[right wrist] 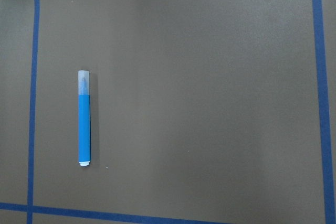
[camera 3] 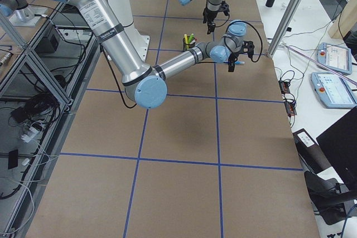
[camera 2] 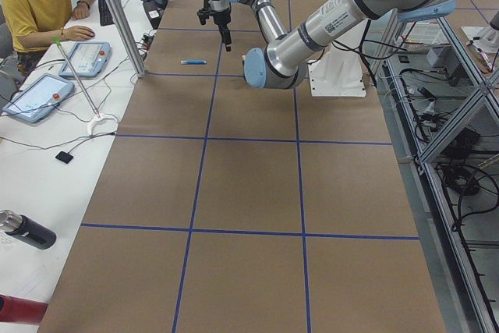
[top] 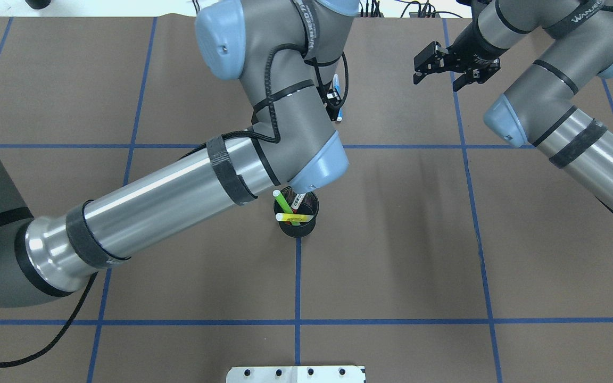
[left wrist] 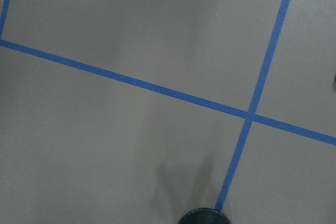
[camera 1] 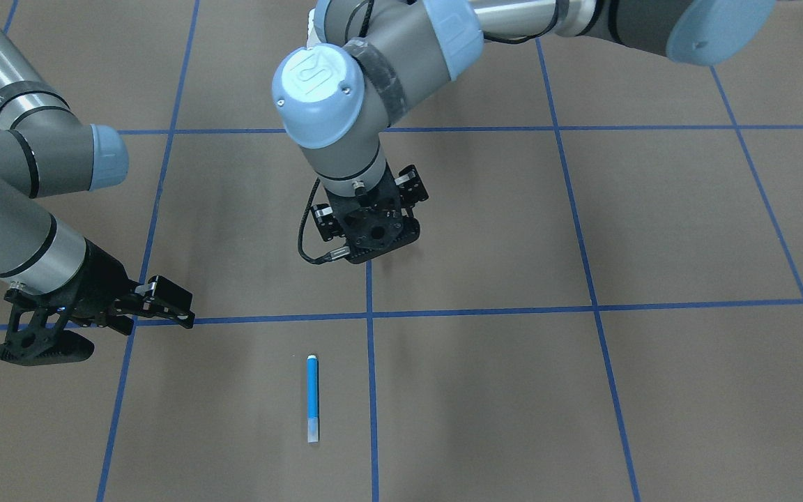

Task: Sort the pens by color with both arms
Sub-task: 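Lower the left gripper into the cup and grasp the red marker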

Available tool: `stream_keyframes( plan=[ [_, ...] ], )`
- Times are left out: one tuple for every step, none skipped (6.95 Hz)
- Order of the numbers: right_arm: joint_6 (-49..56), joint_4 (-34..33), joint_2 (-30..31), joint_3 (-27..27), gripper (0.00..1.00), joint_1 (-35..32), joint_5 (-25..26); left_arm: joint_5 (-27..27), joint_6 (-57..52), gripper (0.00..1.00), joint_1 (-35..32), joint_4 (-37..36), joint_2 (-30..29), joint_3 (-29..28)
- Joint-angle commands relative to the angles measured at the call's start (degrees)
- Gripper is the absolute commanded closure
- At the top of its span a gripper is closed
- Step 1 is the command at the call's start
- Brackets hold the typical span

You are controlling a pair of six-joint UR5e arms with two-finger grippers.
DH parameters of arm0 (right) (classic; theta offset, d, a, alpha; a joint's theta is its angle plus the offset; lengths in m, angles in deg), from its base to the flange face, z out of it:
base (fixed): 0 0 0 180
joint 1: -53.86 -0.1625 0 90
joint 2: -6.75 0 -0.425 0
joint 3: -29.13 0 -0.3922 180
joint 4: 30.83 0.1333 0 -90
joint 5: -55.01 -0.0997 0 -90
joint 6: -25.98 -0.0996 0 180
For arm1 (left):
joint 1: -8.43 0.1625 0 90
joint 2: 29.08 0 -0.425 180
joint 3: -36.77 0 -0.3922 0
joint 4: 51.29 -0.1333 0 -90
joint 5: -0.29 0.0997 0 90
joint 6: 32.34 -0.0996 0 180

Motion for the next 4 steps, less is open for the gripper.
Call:
stream_keyframes(
  plan=[
    [0.50,0.12,0.36,-0.01,0.01,-0.34,-0.46,1.32,0.80,0.01,2.56,0.04,-1.06,-2.27],
    [0.59,0.12,0.36,0.08,0.01,-0.34,-0.46,3.06,0.63,0.06,3.61,0.12,-1.15,-2.36],
    [1.28,0.04,0.45,0.16,0.01,-0.43,-0.38,4.12,0.62,0.26,4.67,0.21,-1.06,-2.62],
    [1.55,0.21,0.97,0.16,0.01,-0.43,-0.37,4.13,0.62,0.45,4.85,0.21,-1.06,-2.62]
  ],
)
